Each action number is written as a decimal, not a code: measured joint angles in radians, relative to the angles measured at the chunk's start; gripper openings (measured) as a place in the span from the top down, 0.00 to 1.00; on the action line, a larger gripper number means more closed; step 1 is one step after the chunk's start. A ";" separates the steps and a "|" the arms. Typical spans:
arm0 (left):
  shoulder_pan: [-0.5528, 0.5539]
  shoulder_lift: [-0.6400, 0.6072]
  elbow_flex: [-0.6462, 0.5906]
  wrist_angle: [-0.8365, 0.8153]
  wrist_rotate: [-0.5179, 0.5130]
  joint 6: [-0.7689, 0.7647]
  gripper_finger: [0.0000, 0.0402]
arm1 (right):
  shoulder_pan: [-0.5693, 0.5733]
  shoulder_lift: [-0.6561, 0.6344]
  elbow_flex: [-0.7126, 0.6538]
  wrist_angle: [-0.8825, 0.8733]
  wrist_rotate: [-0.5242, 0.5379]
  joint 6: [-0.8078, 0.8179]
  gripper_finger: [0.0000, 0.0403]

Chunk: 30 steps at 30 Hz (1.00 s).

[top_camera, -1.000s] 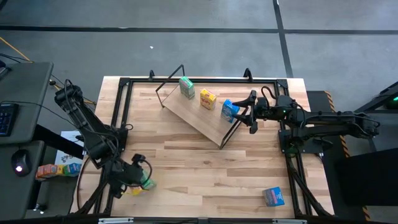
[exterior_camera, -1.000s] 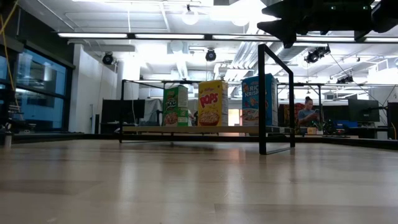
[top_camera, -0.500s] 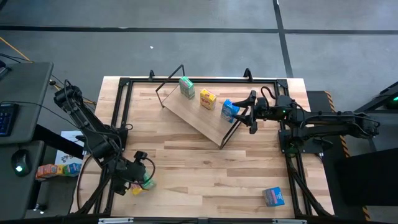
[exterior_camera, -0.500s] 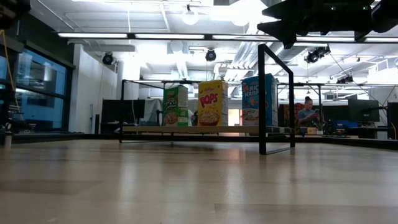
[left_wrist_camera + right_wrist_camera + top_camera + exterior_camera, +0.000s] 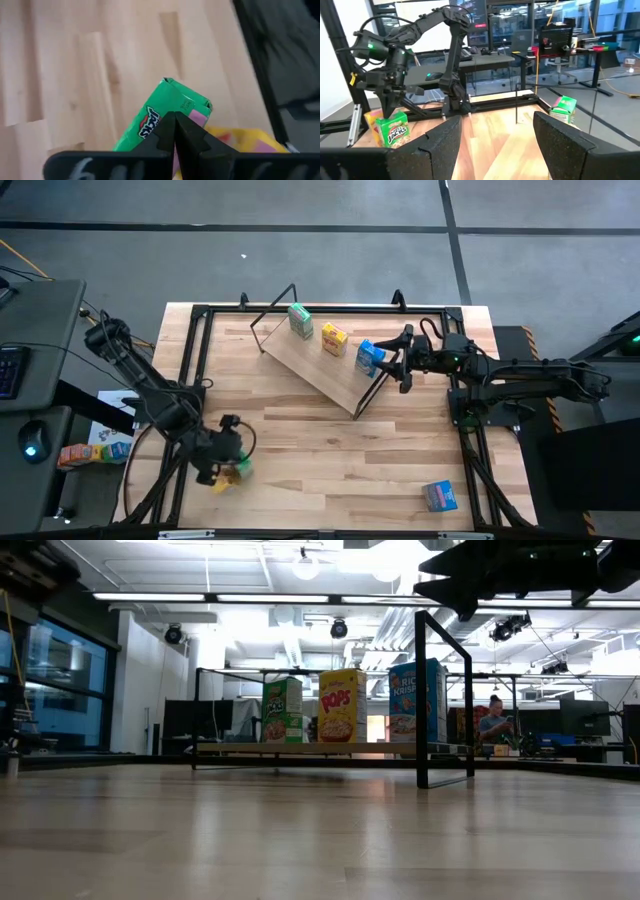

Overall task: Stack cereal on shelf
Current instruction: Put the green cereal box on the shelf aligned with the other green cereal box

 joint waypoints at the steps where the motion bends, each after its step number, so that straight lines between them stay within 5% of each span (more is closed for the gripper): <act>1: 0.008 0.000 0.000 -0.001 -0.008 -0.005 1.00 | 0.000 0.000 0.000 -0.004 0.000 0.000 0.40; 18: 0.017 0.000 -0.002 -0.003 -0.033 0.032 1.00 | 0.000 0.000 0.000 -0.012 0.000 0.000 0.40; 30: -0.058 0.000 -0.002 -0.001 -0.020 -0.076 1.00 | 0.000 0.000 0.000 -0.012 -0.001 -0.001 0.40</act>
